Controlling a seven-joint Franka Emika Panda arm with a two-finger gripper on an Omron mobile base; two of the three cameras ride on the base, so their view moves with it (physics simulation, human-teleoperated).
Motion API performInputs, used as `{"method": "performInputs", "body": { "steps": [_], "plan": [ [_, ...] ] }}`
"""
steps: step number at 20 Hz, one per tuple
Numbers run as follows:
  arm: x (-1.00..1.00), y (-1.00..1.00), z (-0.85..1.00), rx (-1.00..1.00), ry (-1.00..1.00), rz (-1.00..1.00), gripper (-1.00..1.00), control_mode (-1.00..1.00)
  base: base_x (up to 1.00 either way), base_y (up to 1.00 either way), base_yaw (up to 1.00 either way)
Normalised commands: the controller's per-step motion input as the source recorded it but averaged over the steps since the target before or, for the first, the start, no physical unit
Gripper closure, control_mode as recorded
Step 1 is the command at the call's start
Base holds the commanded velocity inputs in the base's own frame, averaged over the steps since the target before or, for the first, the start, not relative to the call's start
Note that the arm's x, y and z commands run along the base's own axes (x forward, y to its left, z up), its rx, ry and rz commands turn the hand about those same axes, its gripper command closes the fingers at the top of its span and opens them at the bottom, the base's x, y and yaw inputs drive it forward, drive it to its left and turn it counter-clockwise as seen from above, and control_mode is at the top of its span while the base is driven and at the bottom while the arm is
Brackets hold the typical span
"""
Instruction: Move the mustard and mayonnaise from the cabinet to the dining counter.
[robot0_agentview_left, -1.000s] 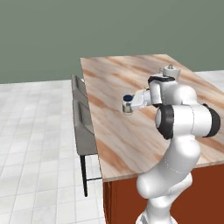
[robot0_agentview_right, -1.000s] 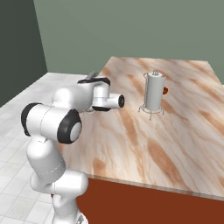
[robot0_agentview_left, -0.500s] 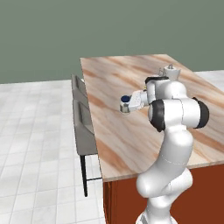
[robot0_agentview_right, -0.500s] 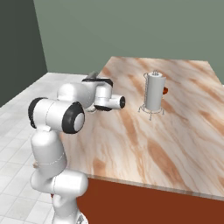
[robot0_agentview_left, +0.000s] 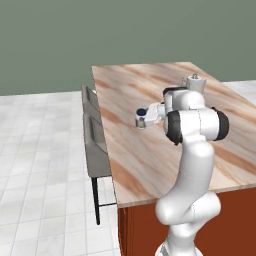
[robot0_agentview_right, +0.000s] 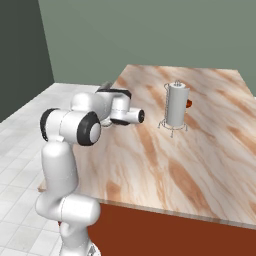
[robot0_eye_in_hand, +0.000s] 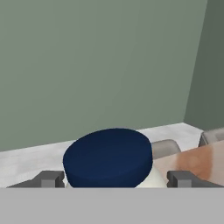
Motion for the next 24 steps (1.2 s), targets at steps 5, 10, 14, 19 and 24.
{"method": "performInputs", "body": {
  "steps": [5, 10, 14, 19, 24],
  "plan": [
    [0.19, 0.00, -0.11, 0.01, 0.01, 0.00, 1.00, -1.00, 0.00, 0.00, 0.00],
    [0.11, 0.02, -0.21, 0.01, 0.05, 0.00, 1.00, -1.00, 0.00, 0.00, 0.00],
    [0.16, 0.00, -0.19, 0.01, 0.05, 0.00, 1.00, -1.00, 0.00, 0.00, 0.00],
    [0.20, 0.00, -0.14, 0.00, 0.01, 0.00, 1.00, -1.00, 0.00, 0.00, 0.00],
    [0.23, 0.00, -0.13, 0.00, 0.00, 0.00, 1.00, -1.00, 0.00, 0.00, 0.00]
  ]
}}
